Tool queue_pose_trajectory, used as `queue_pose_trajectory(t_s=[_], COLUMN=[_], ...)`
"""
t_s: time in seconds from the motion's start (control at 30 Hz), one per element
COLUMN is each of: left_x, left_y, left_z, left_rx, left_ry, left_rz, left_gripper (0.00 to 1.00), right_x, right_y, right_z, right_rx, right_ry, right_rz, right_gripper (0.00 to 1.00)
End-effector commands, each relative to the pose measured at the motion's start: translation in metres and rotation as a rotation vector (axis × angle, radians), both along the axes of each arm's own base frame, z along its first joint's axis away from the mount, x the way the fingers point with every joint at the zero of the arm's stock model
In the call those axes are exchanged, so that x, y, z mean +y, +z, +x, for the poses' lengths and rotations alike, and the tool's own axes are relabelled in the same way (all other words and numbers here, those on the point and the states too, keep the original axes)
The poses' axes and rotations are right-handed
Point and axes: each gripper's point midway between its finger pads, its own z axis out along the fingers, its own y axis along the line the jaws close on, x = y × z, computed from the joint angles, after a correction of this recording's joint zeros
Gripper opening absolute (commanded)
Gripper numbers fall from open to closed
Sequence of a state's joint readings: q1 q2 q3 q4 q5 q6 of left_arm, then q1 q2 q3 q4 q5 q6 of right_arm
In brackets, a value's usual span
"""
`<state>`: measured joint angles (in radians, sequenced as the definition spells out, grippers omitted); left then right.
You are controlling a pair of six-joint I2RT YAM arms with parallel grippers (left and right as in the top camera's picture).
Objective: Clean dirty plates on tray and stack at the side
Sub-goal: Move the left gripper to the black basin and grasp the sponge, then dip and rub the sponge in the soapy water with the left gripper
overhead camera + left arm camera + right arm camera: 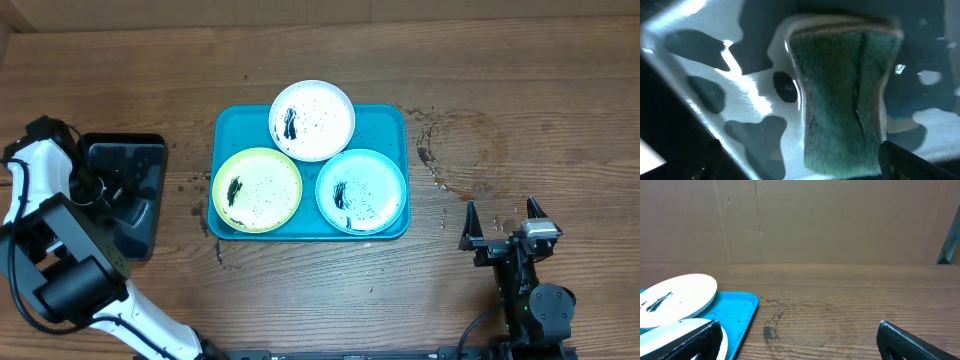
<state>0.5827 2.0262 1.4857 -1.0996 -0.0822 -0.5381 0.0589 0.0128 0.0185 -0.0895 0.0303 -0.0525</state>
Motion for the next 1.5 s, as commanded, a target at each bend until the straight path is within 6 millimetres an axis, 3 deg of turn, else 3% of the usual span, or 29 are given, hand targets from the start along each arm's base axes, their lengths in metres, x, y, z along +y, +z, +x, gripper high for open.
queue_pose_trajectory(t_s=[0.0,0.3,0.37,0.5,0.53,0.7,0.87,1.0,1.07,1.17,1.2,1.23,1.33,1.47], left_x=[-0.011,-0.013,-0.013,-0.012,-0.012,-0.01,-0.006,-0.006,-0.006,-0.005,-0.005,-0.004,0.0,0.012], left_y=[-0.017,-0.037,-0.037,-0.037,-0.037,-0.037,-0.037,-0.037,-0.037,-0.037,-0.037,-0.037,-0.038,-0.038], left_z=[0.007,0.011,0.012,0.012,0.012,0.012,0.011,0.012,0.012,0.013,0.013,0.013,0.014,0.019], left_rx=[-0.008,-0.004,-0.006,-0.004,-0.007,-0.007,0.002,0.002,0.002,-0.002,-0.004,-0.006,-0.006,-0.021], left_ry=[0.028,0.026,0.026,0.026,0.026,0.026,0.021,0.021,0.021,0.021,0.021,0.021,0.02,0.016], left_rz=[-0.087,-0.117,-0.115,-0.112,-0.11,-0.103,-0.076,-0.076,-0.075,-0.072,-0.071,-0.07,-0.052,0.007], left_gripper=[1.0,1.0,0.95,0.74,0.73,0.41,0.34,0.04,0.04,0.04,0.09,0.27,1.0,1.0], right_x=[-0.002,-0.002,-0.002,-0.002,-0.002,-0.002,-0.002,-0.002,-0.002,-0.002,-0.002,-0.002,-0.002,-0.002], right_y=[-0.001,-0.001,-0.001,-0.001,-0.001,-0.001,-0.001,-0.001,-0.001,-0.001,-0.001,-0.001,-0.001,-0.001], right_z=[0.0,0.0,0.0,0.0,0.0,0.0,0.0,0.0,0.0,0.0,0.0,0.0,0.0,0.0], right_rx=[-0.007,-0.007,-0.007,-0.007,-0.007,-0.007,-0.007,-0.007,-0.007,-0.007,-0.007,-0.007,-0.007,-0.007], right_ry=[-0.007,-0.007,-0.007,-0.007,-0.007,-0.007,-0.007,-0.007,-0.007,-0.007,-0.007,-0.007,-0.007,-0.007], right_rz=[0.0,0.0,0.0,0.0,0.0,0.0,0.0,0.0,0.0,0.0,0.0,0.0,0.0,0.0], right_gripper=[1.0,1.0,1.0,1.0,1.0,1.0,1.0,1.0,1.0,1.0,1.0,1.0,1.0,1.0])
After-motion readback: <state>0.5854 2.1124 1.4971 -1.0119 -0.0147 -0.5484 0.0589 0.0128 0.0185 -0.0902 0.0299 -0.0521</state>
